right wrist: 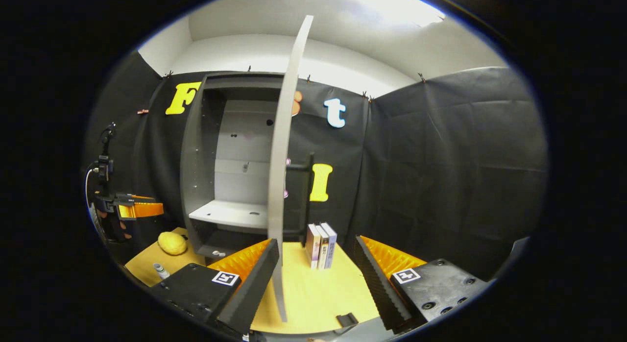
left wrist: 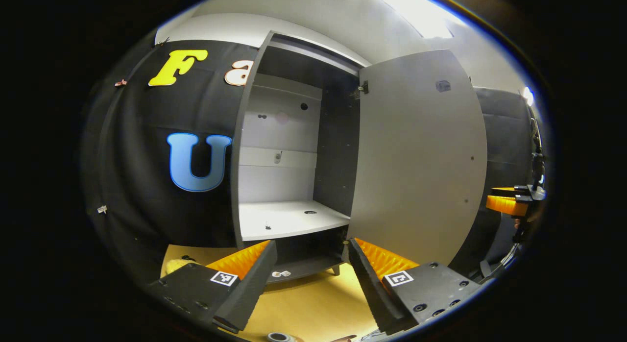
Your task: Open the cabinet door with the right hand, grasp the bottle in the cabinet with the left hand and place it on the coaster, then close the cabinet door with the right hand.
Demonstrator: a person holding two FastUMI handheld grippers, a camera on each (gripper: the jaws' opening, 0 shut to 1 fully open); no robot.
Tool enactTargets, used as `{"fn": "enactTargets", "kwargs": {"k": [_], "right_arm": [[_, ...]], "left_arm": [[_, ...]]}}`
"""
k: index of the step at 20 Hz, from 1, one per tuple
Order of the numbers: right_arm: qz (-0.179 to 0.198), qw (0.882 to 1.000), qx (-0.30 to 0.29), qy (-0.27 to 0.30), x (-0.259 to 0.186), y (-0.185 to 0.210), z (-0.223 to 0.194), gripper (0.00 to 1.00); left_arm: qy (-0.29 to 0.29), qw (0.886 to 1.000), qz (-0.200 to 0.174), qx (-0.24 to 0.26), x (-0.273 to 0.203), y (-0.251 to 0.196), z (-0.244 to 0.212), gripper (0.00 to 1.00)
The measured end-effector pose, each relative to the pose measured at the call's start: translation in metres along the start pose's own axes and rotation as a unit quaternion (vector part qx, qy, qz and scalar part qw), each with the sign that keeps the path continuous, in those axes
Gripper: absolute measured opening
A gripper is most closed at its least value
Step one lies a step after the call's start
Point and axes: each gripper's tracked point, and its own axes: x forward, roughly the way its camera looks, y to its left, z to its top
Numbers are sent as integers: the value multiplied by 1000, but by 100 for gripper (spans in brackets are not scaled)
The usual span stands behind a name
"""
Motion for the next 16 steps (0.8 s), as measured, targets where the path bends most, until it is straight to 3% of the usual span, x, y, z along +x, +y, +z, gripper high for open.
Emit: {"fn": "enactTargets", "kwargs": {"k": [2, 3, 5, 7, 8, 10, 12, 13, 14, 16], "right_arm": [[25, 999, 16, -18, 16, -6, 15, 100], [32, 999, 17, -21, 25, -11, 15, 94], [66, 997, 19, -21, 37, -13, 14, 94], [122, 992, 31, -22, 47, -1, 11, 100], [135, 990, 29, -18, 54, -1, 6, 99], [159, 987, 34, -7, 57, 2, 1, 95], [171, 984, 47, 3, 58, 10, 2, 94], [174, 984, 50, 8, 58, 13, 1, 99], [175, 983, 49, 9, 57, 19, 1, 93], [179, 983, 48, 10, 55, 34, 3, 93]], "left_arm": [[-10, 1000, 10, -21, 12, -5, 10, 89], [-15, 999, 17, -31, 18, -6, 15, 93], [-22, 998, 33, -46, 27, -5, 20, 93], [-28, 997, 61, -41, 32, 5, 23, 93], [-27, 996, 80, -32, 34, 13, 23, 89], [-23, 994, 102, -19, 35, 22, 20, 94], [-21, 993, 113, -18, 36, 30, 19, 89], [-19, 993, 116, -18, 36, 34, 20, 93], [-17, 993, 117, -17, 35, 37, 19, 93], [-13, 993, 117, -12, 30, 45, 17, 93]]}}
